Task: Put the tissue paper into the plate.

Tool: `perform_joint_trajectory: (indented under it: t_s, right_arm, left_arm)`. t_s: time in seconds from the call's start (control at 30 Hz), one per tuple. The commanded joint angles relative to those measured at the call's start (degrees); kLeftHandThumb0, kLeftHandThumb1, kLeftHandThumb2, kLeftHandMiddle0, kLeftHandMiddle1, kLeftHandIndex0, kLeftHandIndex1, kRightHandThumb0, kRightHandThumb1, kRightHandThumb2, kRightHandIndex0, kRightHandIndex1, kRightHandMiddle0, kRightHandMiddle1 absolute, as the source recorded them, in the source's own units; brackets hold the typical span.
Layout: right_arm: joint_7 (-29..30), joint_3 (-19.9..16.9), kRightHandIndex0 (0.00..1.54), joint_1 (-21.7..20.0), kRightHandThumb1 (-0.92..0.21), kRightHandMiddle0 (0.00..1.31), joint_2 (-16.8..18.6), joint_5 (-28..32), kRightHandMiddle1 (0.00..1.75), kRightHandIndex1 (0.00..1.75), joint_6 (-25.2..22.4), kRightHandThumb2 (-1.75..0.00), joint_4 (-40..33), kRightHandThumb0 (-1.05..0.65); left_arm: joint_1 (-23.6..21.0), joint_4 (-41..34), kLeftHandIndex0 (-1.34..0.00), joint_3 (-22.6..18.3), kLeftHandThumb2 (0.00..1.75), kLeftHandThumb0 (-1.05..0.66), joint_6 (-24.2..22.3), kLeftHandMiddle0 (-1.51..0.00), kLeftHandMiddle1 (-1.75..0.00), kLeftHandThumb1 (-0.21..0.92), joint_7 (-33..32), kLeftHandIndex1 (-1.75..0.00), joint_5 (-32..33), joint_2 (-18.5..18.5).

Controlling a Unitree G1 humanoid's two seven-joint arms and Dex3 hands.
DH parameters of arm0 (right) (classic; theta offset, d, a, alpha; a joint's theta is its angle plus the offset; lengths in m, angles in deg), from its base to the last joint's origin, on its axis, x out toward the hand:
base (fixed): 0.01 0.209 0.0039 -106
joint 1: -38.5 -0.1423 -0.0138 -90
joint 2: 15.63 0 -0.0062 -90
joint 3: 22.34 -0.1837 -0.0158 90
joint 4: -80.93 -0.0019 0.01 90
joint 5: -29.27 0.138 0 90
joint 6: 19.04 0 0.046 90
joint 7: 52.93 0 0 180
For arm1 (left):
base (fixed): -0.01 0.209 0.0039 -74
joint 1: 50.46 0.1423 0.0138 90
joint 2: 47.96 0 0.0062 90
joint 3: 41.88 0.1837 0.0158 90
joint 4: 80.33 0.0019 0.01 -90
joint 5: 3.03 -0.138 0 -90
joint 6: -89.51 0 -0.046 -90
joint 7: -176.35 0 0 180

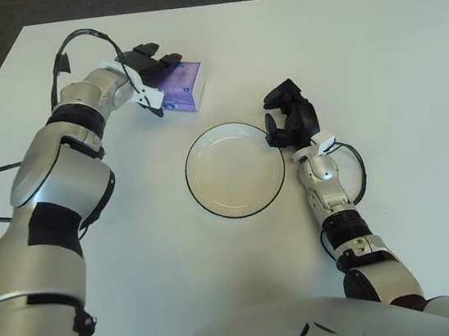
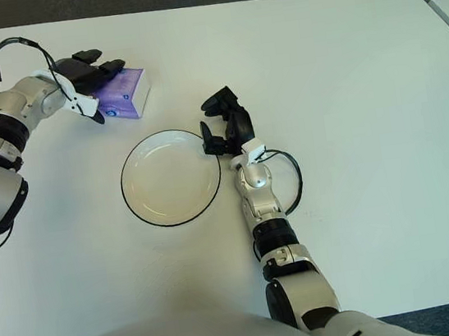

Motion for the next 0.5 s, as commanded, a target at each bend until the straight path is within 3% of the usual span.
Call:
perform_joint_trajectory:
  t_s: [0.0, 0.47]
  right_arm:
    - [0.41, -0.46, 0.6, 8.7, -0.43, 0.37, 0.26, 0.85, 1.62, 1.66, -1.05, -1.13, 4.42, -0.01]
    - [0.32, -0.06, 0.6, 8.95, -0.44, 0.37, 0.58, 0.98, 1.62, 1.65, -1.09, -1.11, 4.31, -0.01]
  left_arm:
    - [2.38, 0.79, 0.0, 0.62, 0.0, -1.05, -1.04, 0.0, 0.0, 0.83, -0.57, 0.0, -0.6, -0.7]
    - [4.04, 2.5, 0.0, 2.42, 0.0, -1.05, -4.7, 0.0, 0.0, 0.82, -3.96, 0.0, -1.91, -2.35]
